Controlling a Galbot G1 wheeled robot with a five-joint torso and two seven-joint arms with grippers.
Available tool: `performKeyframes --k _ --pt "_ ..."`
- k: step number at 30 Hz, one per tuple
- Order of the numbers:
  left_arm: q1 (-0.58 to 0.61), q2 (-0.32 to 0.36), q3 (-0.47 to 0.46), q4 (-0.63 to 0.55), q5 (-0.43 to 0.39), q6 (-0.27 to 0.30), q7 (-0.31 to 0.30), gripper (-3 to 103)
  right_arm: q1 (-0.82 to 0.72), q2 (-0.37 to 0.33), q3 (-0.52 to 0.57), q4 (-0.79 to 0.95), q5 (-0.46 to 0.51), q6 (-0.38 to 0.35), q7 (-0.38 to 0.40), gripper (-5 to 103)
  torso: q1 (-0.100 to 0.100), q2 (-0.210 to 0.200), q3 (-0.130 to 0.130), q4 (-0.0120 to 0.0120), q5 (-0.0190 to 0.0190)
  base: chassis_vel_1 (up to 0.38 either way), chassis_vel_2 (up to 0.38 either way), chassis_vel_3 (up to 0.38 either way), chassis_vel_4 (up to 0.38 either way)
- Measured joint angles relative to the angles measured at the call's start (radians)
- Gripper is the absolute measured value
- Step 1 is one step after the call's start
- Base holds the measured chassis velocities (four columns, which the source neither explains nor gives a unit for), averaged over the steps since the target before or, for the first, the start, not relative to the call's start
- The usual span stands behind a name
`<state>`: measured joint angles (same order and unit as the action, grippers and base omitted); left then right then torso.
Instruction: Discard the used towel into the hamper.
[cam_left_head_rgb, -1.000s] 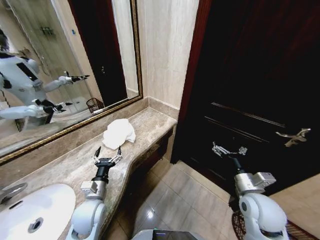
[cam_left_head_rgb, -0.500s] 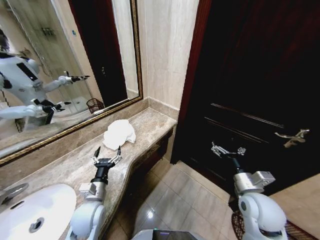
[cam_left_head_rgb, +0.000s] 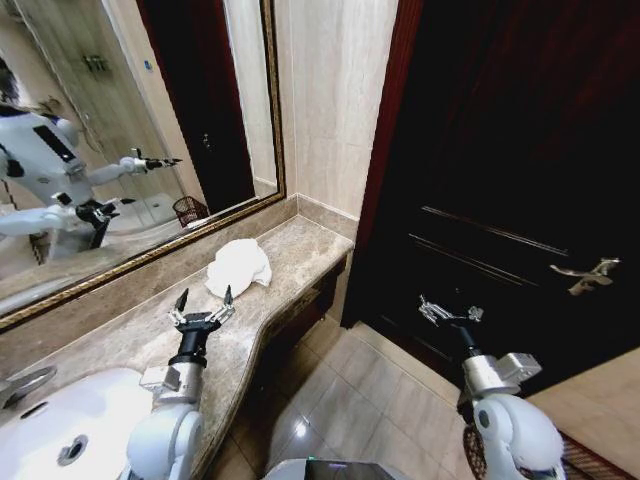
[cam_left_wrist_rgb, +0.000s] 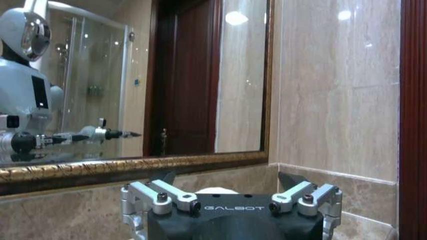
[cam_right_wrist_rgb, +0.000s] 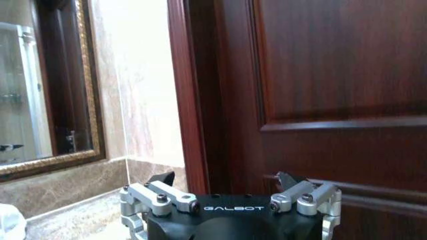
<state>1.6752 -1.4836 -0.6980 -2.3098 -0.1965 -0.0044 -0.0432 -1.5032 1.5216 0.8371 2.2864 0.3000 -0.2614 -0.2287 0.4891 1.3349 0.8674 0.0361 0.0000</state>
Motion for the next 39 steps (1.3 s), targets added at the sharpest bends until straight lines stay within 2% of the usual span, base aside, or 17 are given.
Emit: performKeyframes --k 8,15,22,35,39 --pt "-0.005 -0.017 0.026 0.013 0.033 0.015 -0.005 100 0.04 -0.054 0.011 0.023 0.015 -0.05 0.006 100 0.0 -0.001 0.0 0.0001 0.0 -0.015 0.01 0.022 -0.01" --pt "-0.006 -0.014 0.016 0.018 0.031 0.016 -0.006 100 0.064 -0.079 0.015 0.026 0.021 -0.077 0.008 100 -0.001 -0.002 -0.001 -0.0001 0.0 -0.011 0.008 0.017 -0.015" --pt "-0.009 0.019 0.002 0.019 0.007 0.036 -0.006 100 0.082 -0.125 0.001 0.033 0.024 -0.108 0.047 100 -0.001 -0.002 -0.001 0.0 -0.0001 -0.046 0.05 0.059 -0.053" --pt "-0.014 0.079 -0.005 0.041 -0.059 0.052 0.006 100 0.099 -0.161 -0.029 0.04 0.008 -0.128 0.107 100 -0.001 -0.003 -0.001 0.0 -0.0002 -0.041 0.04 0.039 -0.044" --pt "-0.033 0.114 -0.006 0.052 -0.096 0.118 -0.02 100 0.118 -0.195 -0.035 0.017 0.025 -0.131 0.153 100 -0.001 -0.003 -0.001 0.0001 0.0 0.0 0.0 0.0 0.0"
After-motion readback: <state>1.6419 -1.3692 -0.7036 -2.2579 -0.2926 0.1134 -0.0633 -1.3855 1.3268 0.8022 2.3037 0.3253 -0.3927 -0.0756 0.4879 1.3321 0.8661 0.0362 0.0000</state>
